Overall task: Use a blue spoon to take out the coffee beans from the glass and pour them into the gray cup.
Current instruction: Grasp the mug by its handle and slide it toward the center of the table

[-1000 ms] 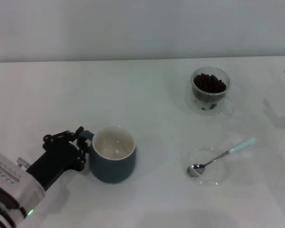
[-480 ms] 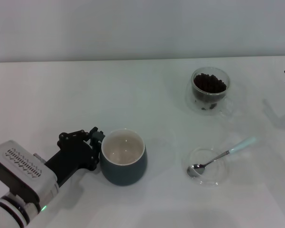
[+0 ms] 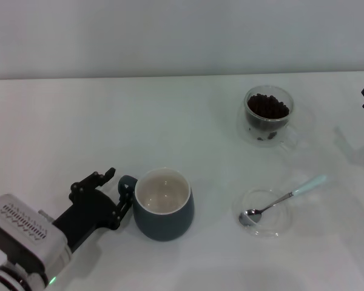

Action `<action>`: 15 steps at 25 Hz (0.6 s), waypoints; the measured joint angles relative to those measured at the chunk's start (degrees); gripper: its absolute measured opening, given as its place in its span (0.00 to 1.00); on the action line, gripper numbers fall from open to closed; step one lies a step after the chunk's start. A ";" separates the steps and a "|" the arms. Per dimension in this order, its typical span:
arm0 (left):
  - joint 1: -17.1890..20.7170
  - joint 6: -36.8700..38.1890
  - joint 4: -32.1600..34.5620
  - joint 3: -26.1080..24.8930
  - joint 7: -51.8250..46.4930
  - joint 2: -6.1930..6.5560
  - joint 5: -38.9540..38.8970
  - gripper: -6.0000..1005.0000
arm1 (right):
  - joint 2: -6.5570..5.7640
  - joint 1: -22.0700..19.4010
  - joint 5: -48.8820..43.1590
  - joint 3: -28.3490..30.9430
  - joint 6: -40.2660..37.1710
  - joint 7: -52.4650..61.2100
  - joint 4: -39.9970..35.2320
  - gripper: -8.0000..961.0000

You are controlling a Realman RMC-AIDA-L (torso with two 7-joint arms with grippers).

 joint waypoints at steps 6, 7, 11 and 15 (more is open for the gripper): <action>3.35 1.35 0.91 0.00 -0.11 0.12 -0.58 0.46 | -0.16 -0.25 -0.01 0.01 0.23 5.91 0.16 0.91; 3.86 1.86 0.96 0.00 -0.12 0.16 -0.61 0.48 | -0.25 -0.29 -0.01 0.07 0.24 7.56 0.29 0.91; 6.80 6.27 0.85 0.01 -0.15 0.29 -0.63 0.61 | -0.63 -0.81 -0.01 0.08 0.30 15.95 0.61 0.91; 8.18 9.15 0.55 0.00 0.11 0.36 -0.65 0.74 | -1.24 -2.41 -0.01 -0.43 -0.06 22.22 0.58 0.91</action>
